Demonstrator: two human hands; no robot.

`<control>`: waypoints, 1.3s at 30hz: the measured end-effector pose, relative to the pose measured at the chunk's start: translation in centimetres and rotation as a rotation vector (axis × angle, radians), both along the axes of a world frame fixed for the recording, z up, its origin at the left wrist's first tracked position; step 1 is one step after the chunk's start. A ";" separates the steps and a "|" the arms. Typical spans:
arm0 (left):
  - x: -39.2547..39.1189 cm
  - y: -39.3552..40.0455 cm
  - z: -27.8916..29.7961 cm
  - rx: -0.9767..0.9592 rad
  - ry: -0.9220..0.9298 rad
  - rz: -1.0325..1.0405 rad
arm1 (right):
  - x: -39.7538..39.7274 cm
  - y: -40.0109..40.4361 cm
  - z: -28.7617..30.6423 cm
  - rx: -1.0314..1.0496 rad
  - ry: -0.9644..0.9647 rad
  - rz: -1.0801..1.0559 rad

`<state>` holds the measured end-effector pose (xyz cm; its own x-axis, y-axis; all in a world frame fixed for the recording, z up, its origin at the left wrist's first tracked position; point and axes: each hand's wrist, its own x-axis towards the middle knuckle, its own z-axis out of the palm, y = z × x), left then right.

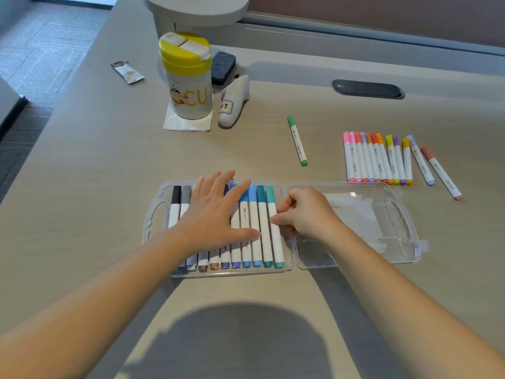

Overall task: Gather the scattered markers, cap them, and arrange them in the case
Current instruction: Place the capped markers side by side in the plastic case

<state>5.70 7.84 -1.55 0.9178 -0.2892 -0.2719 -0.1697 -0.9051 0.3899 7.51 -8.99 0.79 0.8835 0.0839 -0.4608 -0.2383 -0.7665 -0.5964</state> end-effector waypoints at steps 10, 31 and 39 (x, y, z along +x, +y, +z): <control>1.0 -2.5 -1.1 0.182 -0.046 -0.087 | 4.2 -2.1 -0.5 0.095 -0.390 -0.250; 0.9 -2.6 -2.0 0.219 -0.109 -0.106 | 11.9 -0.6 -2.1 0.057 -0.325 -0.373; 0.6 -2.8 -1.9 0.239 -0.125 -0.090 | 7.1 -1.0 2.3 0.643 -0.111 -0.346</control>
